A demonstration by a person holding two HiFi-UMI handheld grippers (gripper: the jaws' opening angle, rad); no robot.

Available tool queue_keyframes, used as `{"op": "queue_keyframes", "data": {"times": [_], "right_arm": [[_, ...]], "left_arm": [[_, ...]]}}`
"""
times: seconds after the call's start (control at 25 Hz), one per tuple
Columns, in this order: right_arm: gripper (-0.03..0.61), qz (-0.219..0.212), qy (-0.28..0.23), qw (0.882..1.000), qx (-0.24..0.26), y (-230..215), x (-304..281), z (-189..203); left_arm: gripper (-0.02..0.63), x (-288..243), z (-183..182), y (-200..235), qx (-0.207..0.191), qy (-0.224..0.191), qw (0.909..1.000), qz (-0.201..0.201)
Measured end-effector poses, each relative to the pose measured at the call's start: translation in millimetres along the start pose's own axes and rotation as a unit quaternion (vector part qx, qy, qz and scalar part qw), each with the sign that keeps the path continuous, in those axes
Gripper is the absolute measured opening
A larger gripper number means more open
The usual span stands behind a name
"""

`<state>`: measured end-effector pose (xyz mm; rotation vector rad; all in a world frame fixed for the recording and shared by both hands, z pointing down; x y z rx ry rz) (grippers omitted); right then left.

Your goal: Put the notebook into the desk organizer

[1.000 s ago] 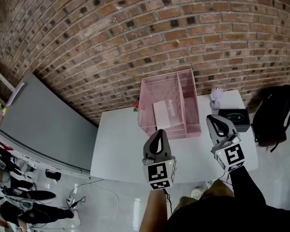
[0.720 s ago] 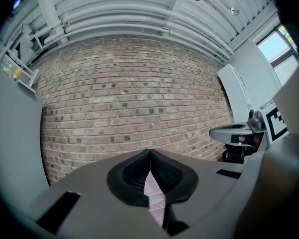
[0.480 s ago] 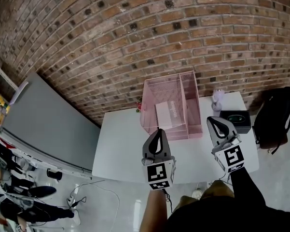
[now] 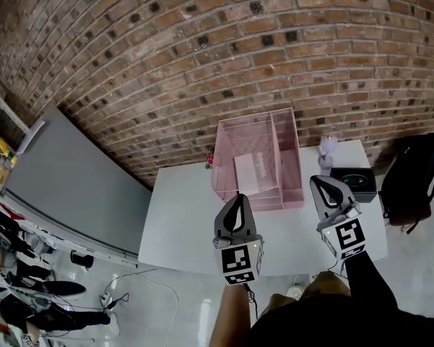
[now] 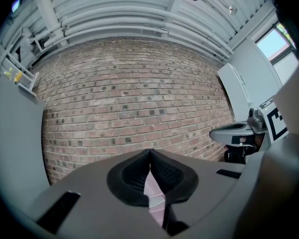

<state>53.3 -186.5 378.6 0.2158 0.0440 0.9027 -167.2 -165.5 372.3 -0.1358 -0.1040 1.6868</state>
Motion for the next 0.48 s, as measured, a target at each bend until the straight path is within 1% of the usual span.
{"op": "queue_keyframes", "data": {"times": [0.24, 0.48], "right_arm": [[0.020, -0.001, 0.002, 1.000, -0.001, -1.8, 1.1, 0.0], [0.020, -0.007, 0.001, 1.000, 0.001, 6.0, 1.1, -1.0]], "left_arm": [[0.015, 3.3, -0.3, 1.6, 0.003, 0.000, 1.0000, -0.006], [0.015, 9.8, -0.2, 6.5, 0.001, -0.002, 0.9999, -0.010]]}}
Point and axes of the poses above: the fingertips, and each gripper's own axes: x backward along the fingers, y to its left, z out of its underside, the point moved 7 cm from there along x, backward along the fingers, and after that the axes turned 7 degrees about -z, right-handed, at the moved point
